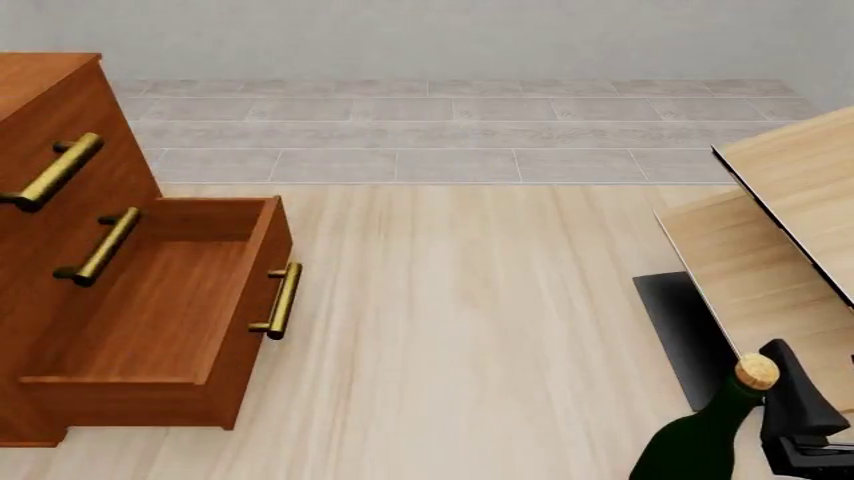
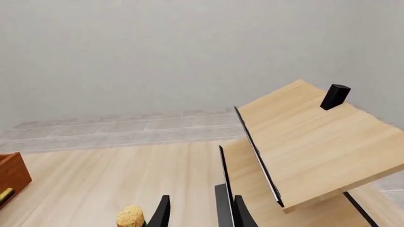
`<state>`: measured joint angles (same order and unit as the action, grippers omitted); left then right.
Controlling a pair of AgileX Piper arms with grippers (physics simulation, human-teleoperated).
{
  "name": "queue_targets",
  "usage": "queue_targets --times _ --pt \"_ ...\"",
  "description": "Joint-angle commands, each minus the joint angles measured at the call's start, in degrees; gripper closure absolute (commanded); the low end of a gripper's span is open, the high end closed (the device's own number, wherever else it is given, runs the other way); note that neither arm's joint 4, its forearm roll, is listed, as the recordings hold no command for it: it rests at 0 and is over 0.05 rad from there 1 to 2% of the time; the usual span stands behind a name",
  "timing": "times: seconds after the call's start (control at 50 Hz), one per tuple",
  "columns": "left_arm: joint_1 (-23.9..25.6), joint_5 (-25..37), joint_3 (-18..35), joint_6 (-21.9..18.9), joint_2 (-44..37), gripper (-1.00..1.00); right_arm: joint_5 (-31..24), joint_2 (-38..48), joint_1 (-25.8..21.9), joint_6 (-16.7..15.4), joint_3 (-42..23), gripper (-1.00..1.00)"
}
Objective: Put the bowl on top of the cabinet.
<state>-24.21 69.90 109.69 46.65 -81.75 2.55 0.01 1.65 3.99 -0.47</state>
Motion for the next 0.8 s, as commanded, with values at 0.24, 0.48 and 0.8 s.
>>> queue_targets --times 0.24,0.48,0.8 --pt "-8.01 0.0 -1.27 4.3 -4.4 1.0 0.13 0.0 0.12 0.24 -0.04 -1.0" --pt "-9.61 0.0 -3.38 4.63 -4.96 1.0 0.34 0.0 0.22 0.35 0.04 -1.0" --pt "-10.76 0.0 -4.6 4.17 -6.12 1.0 0.53 0.0 0.24 0.46 0.13 -1.0"
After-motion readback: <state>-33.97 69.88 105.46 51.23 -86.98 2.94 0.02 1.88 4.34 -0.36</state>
